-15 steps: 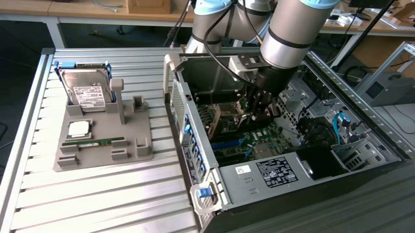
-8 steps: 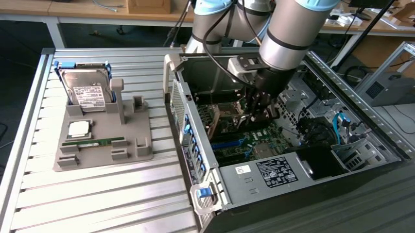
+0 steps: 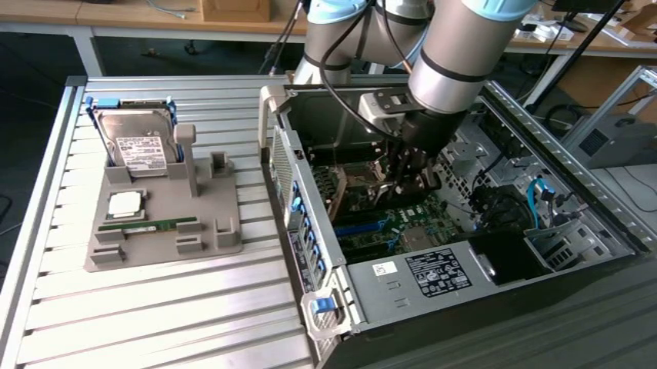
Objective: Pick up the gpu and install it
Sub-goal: 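Insert the gpu into the slot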
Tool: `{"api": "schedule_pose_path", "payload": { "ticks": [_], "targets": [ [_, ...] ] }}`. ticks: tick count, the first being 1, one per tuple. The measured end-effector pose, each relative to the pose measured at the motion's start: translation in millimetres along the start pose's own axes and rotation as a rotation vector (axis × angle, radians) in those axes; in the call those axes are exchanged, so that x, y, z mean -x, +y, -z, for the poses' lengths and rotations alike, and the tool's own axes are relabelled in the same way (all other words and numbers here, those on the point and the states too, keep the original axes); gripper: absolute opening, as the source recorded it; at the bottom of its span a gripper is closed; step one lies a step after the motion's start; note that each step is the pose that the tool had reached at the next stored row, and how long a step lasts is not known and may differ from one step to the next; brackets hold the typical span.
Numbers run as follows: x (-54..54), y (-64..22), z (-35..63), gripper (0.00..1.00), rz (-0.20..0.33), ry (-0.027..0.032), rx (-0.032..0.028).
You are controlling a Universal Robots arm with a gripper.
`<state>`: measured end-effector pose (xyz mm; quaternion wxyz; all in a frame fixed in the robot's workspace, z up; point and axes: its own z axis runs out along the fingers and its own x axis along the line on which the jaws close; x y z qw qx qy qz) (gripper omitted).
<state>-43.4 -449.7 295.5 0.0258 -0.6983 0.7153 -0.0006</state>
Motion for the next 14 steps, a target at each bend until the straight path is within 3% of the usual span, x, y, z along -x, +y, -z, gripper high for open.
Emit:
{"api": "schedule_pose_path", "payload": {
  "ticks": [14],
  "targets": [
    [-1.4, 4.1, -5.8, 0.27, 0.0, 0.0, 0.0]
  ]
}}
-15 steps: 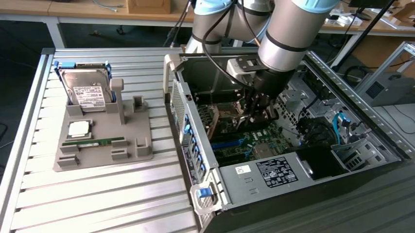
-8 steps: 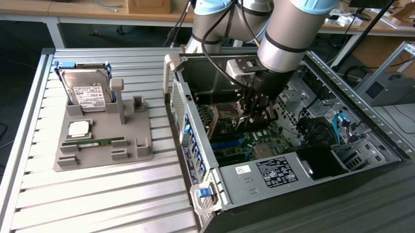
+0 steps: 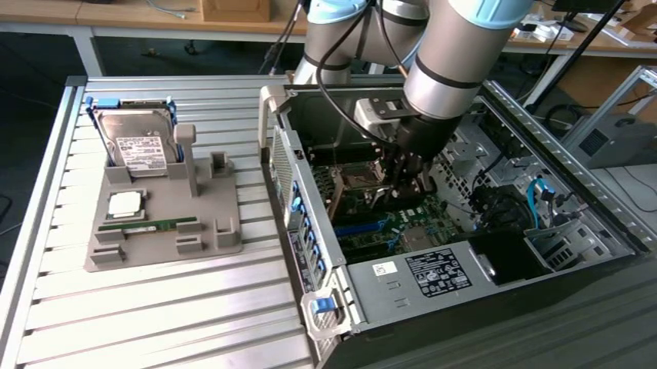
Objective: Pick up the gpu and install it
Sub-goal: 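Insert the gpu into the slot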
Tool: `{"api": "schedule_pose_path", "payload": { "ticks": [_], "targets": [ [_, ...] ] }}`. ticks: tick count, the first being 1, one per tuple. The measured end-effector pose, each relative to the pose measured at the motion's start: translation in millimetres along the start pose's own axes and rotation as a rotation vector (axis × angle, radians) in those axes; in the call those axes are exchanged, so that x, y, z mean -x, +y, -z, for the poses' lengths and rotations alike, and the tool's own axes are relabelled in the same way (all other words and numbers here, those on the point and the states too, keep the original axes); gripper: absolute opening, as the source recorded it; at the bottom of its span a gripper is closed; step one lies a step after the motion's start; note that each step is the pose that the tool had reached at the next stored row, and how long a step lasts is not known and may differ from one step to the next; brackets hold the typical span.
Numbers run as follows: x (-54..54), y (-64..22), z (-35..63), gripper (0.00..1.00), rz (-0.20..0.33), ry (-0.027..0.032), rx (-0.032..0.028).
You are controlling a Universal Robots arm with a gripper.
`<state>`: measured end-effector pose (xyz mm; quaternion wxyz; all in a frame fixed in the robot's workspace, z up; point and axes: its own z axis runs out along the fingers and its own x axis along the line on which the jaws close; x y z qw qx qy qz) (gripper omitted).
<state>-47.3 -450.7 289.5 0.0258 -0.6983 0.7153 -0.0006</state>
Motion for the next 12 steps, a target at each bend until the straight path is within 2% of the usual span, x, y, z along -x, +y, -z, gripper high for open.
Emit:
{"api": "schedule_pose_path", "payload": {
  "ticks": [12],
  "targets": [
    [-0.6, 1.5, -3.8, 0.27, 0.0, 0.0, -0.0001]
  ]
}}
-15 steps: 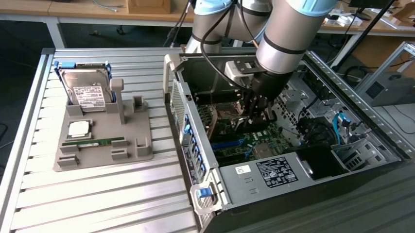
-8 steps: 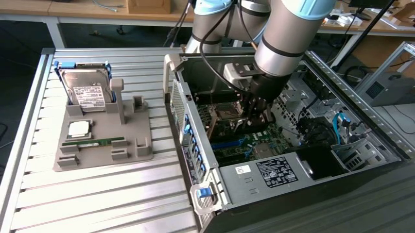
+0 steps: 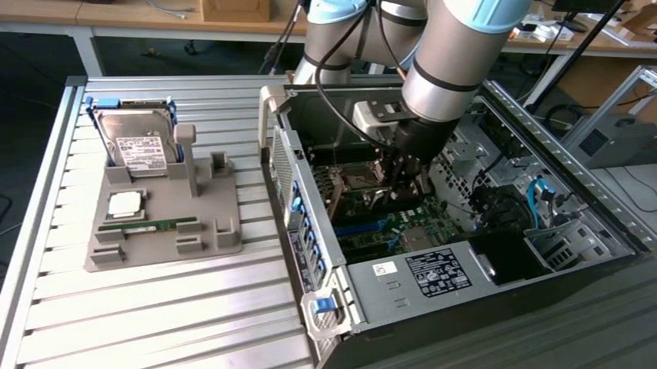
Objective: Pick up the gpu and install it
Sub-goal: 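Insert the gpu into the slot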
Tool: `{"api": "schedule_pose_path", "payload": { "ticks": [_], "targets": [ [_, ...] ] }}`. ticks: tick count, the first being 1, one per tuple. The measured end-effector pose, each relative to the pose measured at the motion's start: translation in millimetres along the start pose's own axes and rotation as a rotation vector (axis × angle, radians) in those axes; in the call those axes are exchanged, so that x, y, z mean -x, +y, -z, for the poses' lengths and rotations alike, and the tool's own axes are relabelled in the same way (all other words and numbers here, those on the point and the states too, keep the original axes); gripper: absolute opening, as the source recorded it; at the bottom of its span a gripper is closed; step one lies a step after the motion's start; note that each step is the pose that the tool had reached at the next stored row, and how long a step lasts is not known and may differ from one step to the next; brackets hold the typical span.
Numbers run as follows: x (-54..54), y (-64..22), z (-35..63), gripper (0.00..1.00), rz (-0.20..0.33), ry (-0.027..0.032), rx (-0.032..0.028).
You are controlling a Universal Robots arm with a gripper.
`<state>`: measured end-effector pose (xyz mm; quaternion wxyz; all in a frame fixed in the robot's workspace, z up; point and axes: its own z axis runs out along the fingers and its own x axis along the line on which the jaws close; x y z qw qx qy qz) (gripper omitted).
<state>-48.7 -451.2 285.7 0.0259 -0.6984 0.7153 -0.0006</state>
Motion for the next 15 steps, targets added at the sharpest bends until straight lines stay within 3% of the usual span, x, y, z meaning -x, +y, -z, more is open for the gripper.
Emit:
{"api": "schedule_pose_path", "payload": {
  "ticks": [15],
  "targets": [
    [-1.5, 9.9, -0.9, 0.27, 0.0, 0.0002, -0.0001]
  ]
}}
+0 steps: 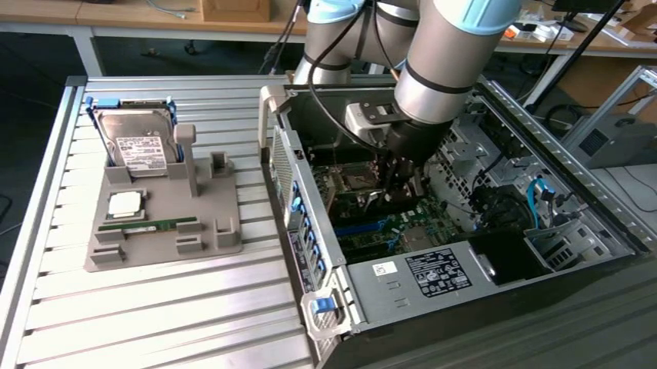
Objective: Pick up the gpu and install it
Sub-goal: 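Insert the gpu into the slot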
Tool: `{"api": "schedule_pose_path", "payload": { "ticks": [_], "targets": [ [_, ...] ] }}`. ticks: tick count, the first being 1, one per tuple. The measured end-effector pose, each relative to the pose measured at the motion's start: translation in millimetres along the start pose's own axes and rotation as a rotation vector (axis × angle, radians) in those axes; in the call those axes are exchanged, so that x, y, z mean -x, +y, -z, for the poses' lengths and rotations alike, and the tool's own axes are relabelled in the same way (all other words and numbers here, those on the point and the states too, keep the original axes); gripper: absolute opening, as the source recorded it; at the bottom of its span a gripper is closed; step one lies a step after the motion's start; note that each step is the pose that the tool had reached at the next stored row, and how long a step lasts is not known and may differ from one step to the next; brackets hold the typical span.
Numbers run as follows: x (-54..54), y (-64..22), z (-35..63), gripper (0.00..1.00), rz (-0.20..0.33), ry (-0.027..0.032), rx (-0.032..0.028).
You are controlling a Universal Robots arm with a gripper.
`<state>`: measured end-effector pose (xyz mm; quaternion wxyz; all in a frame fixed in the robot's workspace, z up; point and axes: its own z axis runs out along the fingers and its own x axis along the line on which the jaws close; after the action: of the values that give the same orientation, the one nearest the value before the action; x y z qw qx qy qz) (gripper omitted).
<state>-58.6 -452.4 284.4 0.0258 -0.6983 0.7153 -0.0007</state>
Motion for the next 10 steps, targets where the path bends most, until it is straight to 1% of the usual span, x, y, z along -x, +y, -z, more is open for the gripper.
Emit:
{"api": "schedule_pose_path", "payload": {
  "ticks": [3, 10],
  "targets": [
    [-0.6, 3.7, 0.2, 0.27, 0.0, 0.0, -0.0002],
    [-9.4, 9.3, -0.1, 0.27, 0.0, 0.0009, -0.0005]
  ]
}}
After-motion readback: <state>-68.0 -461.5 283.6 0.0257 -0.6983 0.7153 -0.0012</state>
